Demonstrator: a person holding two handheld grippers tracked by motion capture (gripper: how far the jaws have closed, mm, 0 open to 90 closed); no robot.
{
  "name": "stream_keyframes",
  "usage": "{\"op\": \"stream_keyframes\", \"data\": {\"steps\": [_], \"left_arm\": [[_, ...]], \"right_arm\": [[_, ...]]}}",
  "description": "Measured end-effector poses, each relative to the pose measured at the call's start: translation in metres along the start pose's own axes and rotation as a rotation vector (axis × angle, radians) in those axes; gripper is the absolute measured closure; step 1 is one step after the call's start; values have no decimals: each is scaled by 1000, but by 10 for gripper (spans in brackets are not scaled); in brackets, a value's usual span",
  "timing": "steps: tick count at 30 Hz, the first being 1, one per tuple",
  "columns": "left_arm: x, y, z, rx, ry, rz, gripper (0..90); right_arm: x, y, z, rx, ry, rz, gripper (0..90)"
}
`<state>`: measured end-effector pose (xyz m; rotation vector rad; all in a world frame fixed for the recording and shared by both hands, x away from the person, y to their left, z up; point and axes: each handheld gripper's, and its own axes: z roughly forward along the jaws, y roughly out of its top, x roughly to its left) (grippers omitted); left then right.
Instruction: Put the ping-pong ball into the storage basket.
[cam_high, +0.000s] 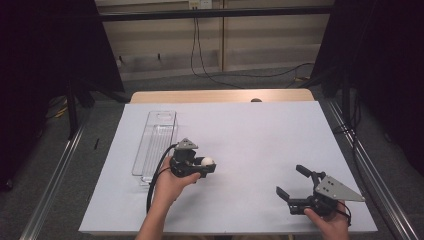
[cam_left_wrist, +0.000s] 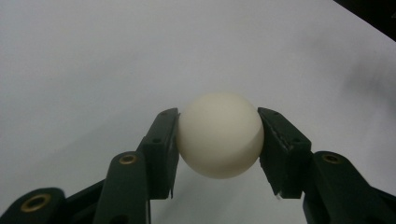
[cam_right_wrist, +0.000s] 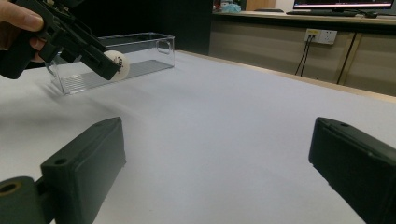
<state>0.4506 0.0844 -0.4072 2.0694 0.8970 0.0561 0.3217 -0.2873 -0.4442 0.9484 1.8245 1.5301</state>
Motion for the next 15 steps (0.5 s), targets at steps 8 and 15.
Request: {"op": "stream_keyframes", "data": {"steps": [8,15], "left_arm": [[2,1,-3,10,13,1,511],[4,0,-5,7,13,-2,511]], "right_arm": [[0,0,1,2,6,-6,33],[0,0,1,4,5,-14,33]]}}
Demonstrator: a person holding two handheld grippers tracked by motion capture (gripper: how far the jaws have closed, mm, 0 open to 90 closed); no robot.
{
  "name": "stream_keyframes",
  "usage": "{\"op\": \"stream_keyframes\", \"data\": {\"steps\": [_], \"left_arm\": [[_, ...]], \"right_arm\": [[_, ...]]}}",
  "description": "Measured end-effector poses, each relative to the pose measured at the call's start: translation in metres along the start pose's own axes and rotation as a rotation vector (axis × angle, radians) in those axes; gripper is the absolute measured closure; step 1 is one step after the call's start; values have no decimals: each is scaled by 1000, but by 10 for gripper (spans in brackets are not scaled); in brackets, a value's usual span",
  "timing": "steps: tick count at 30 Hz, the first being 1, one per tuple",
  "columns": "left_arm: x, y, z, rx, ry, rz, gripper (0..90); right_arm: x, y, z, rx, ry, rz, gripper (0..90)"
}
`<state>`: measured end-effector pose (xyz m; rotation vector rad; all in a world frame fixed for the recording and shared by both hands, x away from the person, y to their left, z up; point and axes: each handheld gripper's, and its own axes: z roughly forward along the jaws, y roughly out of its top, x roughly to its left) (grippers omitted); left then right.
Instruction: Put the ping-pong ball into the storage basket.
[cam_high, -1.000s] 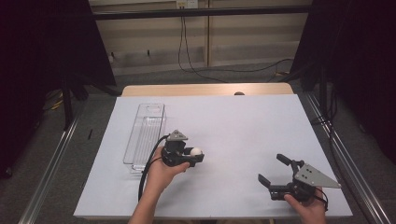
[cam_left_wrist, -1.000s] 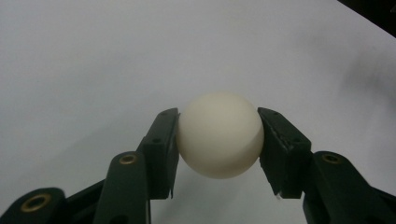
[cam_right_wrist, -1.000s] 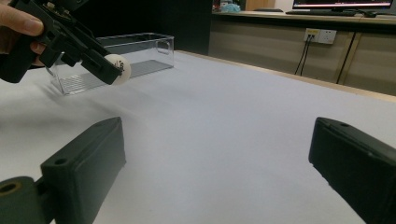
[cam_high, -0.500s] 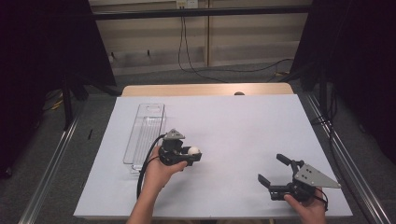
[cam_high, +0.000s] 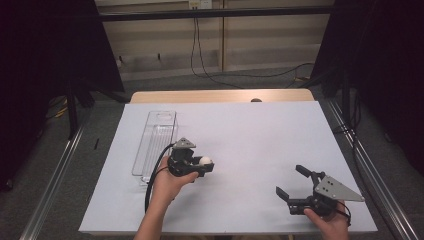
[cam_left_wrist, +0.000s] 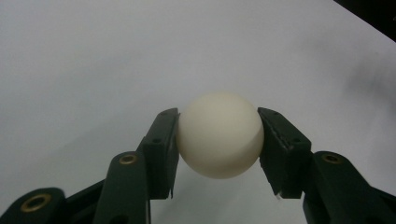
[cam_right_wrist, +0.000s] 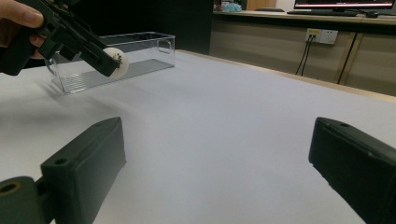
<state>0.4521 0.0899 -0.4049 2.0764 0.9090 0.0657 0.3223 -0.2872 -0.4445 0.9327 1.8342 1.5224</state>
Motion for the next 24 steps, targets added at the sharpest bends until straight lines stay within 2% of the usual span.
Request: {"op": "stream_keyframes", "data": {"steps": [9,15,17,24], "left_arm": [[3,1,-5,-11,10,-6,511],[4,0,-6,-25,10,-15,511],[6,1,-8,-14,11,-6,511],[8,0,-12,-17,25,-11,511]], "right_arm": [[1,0,0,-1,-2,11,33],[0,0,0,4,5,-5,33],[0,0,0,4,5,-5,33],[0,0,-1,2,3,-5,33]]}}
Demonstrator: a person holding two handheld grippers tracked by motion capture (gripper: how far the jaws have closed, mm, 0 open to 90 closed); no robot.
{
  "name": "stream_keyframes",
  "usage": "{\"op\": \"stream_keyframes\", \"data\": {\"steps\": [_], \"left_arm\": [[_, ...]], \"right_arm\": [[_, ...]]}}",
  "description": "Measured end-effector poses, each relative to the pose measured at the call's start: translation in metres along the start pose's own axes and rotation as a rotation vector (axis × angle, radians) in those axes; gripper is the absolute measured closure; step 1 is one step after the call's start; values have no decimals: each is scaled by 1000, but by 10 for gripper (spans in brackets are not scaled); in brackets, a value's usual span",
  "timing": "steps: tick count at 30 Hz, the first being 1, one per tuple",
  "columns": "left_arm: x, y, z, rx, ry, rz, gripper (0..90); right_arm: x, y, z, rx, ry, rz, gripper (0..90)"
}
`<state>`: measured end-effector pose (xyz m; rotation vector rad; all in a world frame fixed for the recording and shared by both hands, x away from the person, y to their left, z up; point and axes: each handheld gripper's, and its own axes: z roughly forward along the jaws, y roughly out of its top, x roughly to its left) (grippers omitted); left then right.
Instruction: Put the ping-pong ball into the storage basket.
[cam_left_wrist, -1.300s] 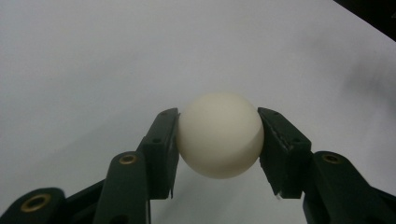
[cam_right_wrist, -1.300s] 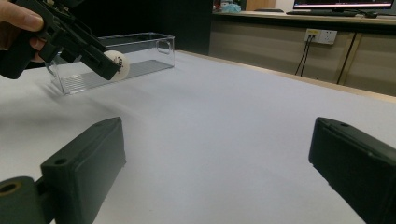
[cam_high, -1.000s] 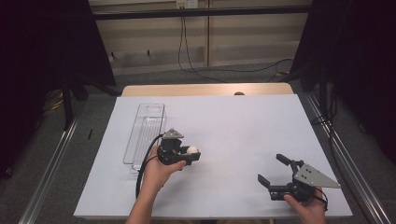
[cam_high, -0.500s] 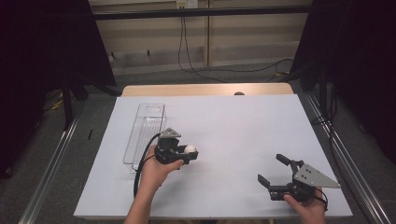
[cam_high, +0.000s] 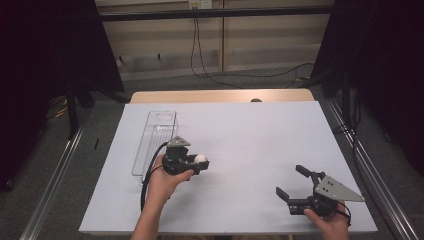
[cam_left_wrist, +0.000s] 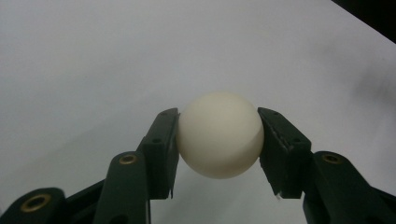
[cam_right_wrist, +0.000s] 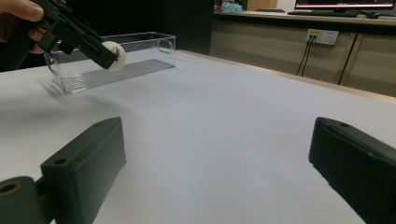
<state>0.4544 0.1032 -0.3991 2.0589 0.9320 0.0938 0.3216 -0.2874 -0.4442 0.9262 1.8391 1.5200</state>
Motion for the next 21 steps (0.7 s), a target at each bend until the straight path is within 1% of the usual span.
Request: {"op": "stream_keyframes", "data": {"steps": [3,4,6,7,13,15,17,18,20,21], "left_arm": [[1,0,-3,-11,9,-8,511],[2,0,-5,-7,17,-3,511],[4,1,-8,-9,24,-5,511],[4,1,-8,-23,25,-11,511],[6,1,-11,-16,27,-13,511],[6,0,-11,-25,28,-17,511],[7,0,-12,-14,29,-18,511],[7,0,-11,-18,28,-23,511],[8,0,-12,-14,23,-14,511],[8,0,-12,-12,29,-19,511]], "right_arm": [[0,0,0,-1,1,1,33],[0,0,0,-1,0,2,33],[0,0,0,0,0,0,33],[0,0,0,0,1,1,33],[0,0,0,3,-2,-1,33],[0,0,0,3,-1,-3,33],[0,0,0,3,-1,-3,33],[0,0,0,3,-2,-3,33],[0,0,1,3,-1,-3,33],[0,0,0,5,0,-3,33]]}}
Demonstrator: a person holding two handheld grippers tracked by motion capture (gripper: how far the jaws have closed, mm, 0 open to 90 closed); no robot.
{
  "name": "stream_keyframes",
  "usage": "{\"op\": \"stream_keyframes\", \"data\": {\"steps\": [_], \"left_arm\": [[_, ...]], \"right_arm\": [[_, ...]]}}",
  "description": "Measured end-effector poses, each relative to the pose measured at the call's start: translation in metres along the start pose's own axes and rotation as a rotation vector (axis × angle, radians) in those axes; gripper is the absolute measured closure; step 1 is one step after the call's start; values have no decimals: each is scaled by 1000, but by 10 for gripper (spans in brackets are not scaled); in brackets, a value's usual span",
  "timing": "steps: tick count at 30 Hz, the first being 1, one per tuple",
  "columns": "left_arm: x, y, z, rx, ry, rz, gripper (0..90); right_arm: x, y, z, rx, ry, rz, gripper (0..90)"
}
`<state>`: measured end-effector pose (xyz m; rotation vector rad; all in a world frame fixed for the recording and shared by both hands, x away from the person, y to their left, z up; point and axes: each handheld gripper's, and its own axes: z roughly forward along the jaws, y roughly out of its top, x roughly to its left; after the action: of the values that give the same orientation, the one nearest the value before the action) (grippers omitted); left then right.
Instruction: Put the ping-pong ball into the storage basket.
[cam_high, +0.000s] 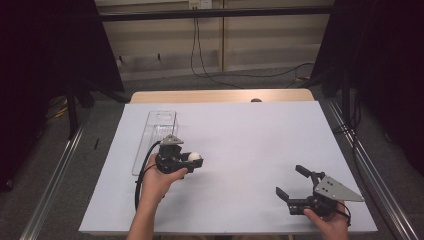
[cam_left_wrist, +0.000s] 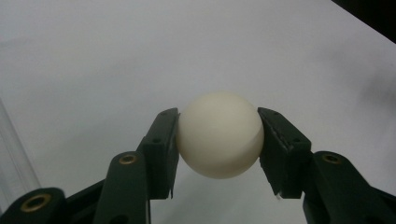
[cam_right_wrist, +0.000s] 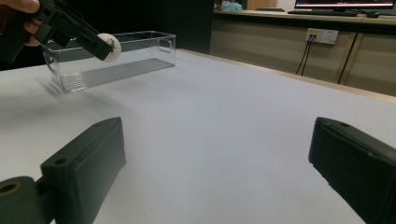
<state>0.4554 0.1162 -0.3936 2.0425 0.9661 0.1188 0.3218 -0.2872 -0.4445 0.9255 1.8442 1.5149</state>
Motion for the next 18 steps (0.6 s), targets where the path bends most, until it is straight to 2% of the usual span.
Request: {"op": "stream_keyframes", "data": {"steps": [9,15,18], "left_arm": [[2,-1,-3,-15,1,-8,511],[3,-1,-4,0,7,-5,511],[3,-1,-5,-9,0,-12,511]], "right_arm": [[1,0,1,2,-2,6,33],[1,0,1,-1,-2,7,33],[1,0,1,-1,-1,6,33]]}}
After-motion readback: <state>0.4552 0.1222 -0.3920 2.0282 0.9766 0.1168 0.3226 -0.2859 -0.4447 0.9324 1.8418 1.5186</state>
